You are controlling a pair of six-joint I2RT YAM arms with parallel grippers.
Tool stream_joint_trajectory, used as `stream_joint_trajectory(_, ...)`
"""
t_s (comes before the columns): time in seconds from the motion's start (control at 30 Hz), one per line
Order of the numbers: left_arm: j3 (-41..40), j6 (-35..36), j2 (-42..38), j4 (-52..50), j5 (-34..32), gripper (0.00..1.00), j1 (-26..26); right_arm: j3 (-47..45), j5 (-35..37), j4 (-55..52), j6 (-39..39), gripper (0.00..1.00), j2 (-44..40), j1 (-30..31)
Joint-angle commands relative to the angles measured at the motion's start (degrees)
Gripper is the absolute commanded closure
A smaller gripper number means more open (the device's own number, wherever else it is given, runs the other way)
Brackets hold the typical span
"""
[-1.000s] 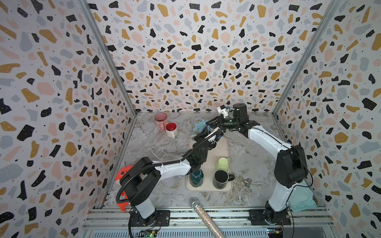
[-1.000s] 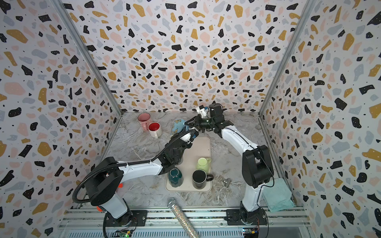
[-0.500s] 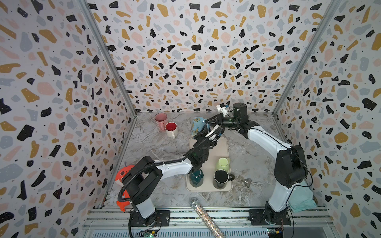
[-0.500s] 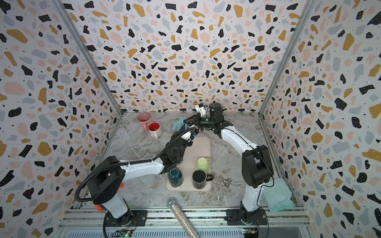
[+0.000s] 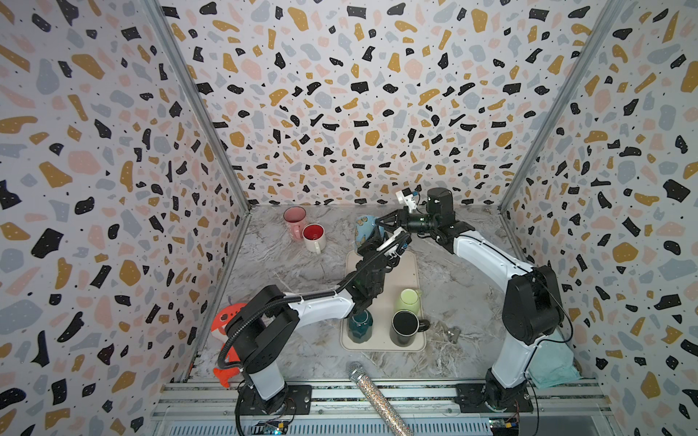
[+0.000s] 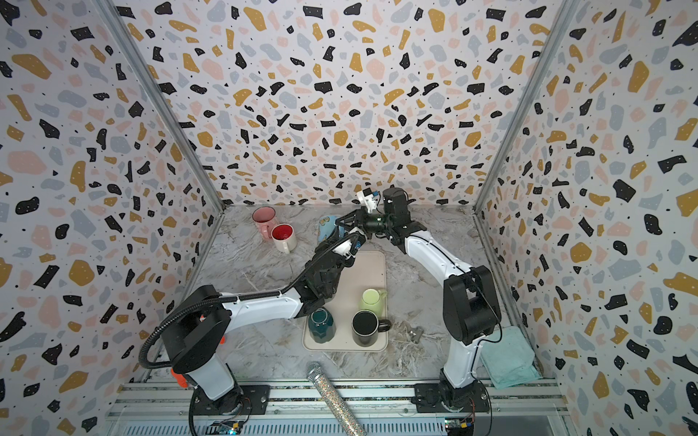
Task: Turn the mug right side up
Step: Place the mug at the top-right of the table.
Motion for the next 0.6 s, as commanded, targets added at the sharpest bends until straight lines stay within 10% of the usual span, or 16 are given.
stream_joint_trajectory(0.0, 3.9, 1.6, -1.1, 10.6, -1.4, 0.65, 0.5, -0.7, -1.4, -0.1, -2.0, 1.0, -1.2, -0.5)
stream_joint_trajectory(0.57, 3.3, 1.0, -1.5, 10.2, -0.8, 0.57, 0.6, 0.0, -0.8, 2.8, -0.5, 1.0, 0.4, -3.0)
